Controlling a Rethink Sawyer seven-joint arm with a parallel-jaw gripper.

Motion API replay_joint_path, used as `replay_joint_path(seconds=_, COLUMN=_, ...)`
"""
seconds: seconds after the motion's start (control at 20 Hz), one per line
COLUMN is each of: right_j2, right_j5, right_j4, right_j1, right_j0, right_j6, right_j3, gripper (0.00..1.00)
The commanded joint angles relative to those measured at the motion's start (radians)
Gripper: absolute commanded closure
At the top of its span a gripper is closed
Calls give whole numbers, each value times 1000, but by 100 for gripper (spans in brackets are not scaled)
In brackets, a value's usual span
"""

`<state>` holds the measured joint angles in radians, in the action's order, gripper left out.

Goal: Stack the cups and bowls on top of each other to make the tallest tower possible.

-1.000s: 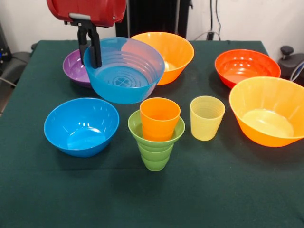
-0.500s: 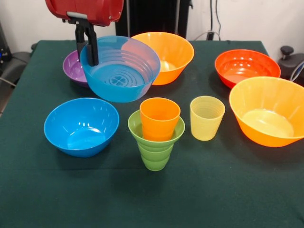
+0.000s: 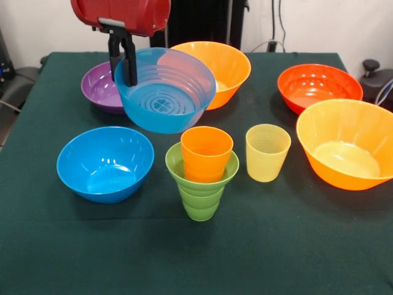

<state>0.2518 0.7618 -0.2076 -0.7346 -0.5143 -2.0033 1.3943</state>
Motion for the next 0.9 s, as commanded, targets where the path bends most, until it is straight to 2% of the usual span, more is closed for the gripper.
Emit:
replay_joint_path(seconds=0.05, right_j2=-41, right_j5=-40, right_j4=29, right_j1=76, right_j0=72, right_j6=-201, right_j3=-57, gripper=100)
replay_joint_path(seconds=0.5, right_j2=-72, right_j5=-46, right_j4=58, right_j1=89, right_j0=95, right_j6=-195, right_j3=-81, gripper=100)
replay_joint_path(seconds=0.65, right_j2=-78, right_j5=-15, right_j4=70, right_j1=105, right_j0=101, right_j6=-179, right_j3=-125, gripper=100)
replay_joint_path(seconds=0.9, right_j2=-90, right_j5=-19, right_j4=86, right_j1=113, right_j0=112, right_j6=-184, right_j3=-140, gripper=100)
